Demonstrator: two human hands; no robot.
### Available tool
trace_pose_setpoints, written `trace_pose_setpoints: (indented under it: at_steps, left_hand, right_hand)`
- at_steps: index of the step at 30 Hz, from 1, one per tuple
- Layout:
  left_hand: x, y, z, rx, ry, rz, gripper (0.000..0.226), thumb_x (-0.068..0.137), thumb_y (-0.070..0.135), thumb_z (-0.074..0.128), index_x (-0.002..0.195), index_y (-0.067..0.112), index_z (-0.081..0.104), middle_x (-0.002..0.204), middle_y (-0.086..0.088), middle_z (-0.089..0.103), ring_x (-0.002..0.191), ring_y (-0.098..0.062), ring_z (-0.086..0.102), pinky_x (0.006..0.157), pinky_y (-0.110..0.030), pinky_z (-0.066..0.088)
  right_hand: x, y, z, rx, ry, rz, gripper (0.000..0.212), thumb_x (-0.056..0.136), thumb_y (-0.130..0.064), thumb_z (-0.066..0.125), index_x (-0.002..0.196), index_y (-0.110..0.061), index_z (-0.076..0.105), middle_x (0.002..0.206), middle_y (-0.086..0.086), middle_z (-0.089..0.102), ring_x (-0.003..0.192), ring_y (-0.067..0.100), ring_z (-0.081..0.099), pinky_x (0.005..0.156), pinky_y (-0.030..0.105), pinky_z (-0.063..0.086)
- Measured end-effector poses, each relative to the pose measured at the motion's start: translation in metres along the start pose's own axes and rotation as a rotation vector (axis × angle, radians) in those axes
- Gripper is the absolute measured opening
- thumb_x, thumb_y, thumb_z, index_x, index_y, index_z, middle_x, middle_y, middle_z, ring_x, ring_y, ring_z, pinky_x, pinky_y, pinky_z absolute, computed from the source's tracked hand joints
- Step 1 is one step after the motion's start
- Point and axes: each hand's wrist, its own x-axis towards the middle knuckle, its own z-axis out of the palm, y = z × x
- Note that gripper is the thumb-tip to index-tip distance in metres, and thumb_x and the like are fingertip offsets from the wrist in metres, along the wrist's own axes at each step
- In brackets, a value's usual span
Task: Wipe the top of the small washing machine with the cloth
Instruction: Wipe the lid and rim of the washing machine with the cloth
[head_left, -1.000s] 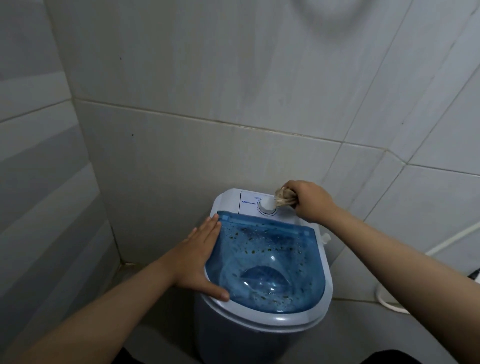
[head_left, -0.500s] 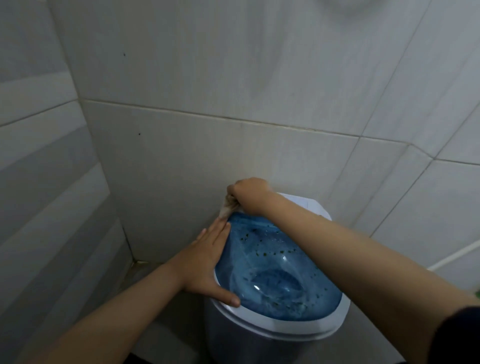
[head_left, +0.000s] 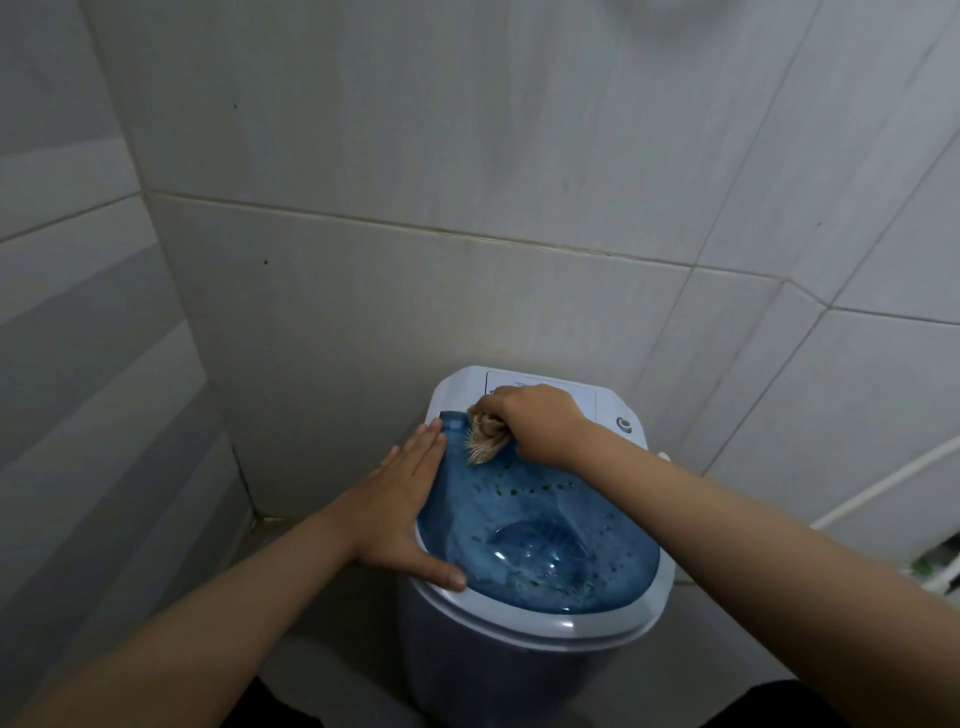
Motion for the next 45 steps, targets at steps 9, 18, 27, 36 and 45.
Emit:
trace_pose_setpoints:
  at_steps: [9,18,27,36,45]
  left_hand:
    - [0.000,0.000,0.000,-0.004,-0.006,0.002,0.143,0.050,0.087,0.058,0.143,0.018,-0.027,0.149,0.004,-0.039,0.138,-0.010,-0.031,0.116,-0.039,-0.011]
    - [0.001,-0.001,-0.001,0.004,-0.005,0.005,0.144,0.048,0.088,0.056,0.143,0.016,-0.026,0.148,0.003,-0.038,0.139,-0.011,-0.031,0.115,-0.036,-0.012]
    - [0.002,-0.001,0.000,0.005,-0.010,0.011,0.146,0.045,0.092,0.050,0.143,0.015,-0.026,0.148,0.004,-0.039,0.138,-0.010,-0.031,0.114,-0.034,-0.012]
    - [0.001,0.001,-0.002,0.016,-0.010,-0.001,0.145,0.046,0.090,0.052,0.144,0.014,-0.023,0.151,0.000,-0.034,0.139,-0.012,-0.027,0.114,-0.035,-0.011]
    - [0.000,0.004,-0.003,0.028,-0.012,0.000,0.145,0.046,0.090,0.051,0.144,0.012,-0.022,0.152,-0.002,-0.032,0.140,-0.012,-0.026,0.112,-0.033,-0.012]
  right_hand:
    - [-0.027,0.022,0.007,0.044,0.010,0.058,0.059,0.074,0.000,0.051,0.127,-0.026,0.049,0.122,0.002,0.061,0.105,0.029,0.059,0.078,0.041,0.053]
    - [-0.075,0.061,0.005,0.040,-0.005,0.231,0.059,0.074,0.000,0.052,0.127,-0.027,0.050,0.127,0.000,0.059,0.111,0.028,0.057,0.075,0.033,0.046]
    - [-0.120,0.040,0.022,0.068,0.027,0.354,0.059,0.073,-0.005,0.055,0.127,-0.030,0.047,0.126,-0.003,0.058,0.106,0.030,0.059,0.077,0.038,0.053]
    - [-0.169,-0.007,0.022,0.077,0.035,0.418,0.055,0.079,-0.009,0.052,0.130,-0.026,0.044,0.123,-0.001,0.056,0.100,0.031,0.062,0.073,0.036,0.051]
    - [-0.189,-0.066,0.020,0.078,-0.017,0.505,0.053,0.083,-0.006,0.052,0.131,-0.020,0.036,0.124,0.004,0.050,0.104,0.032,0.059,0.066,0.033,0.042]
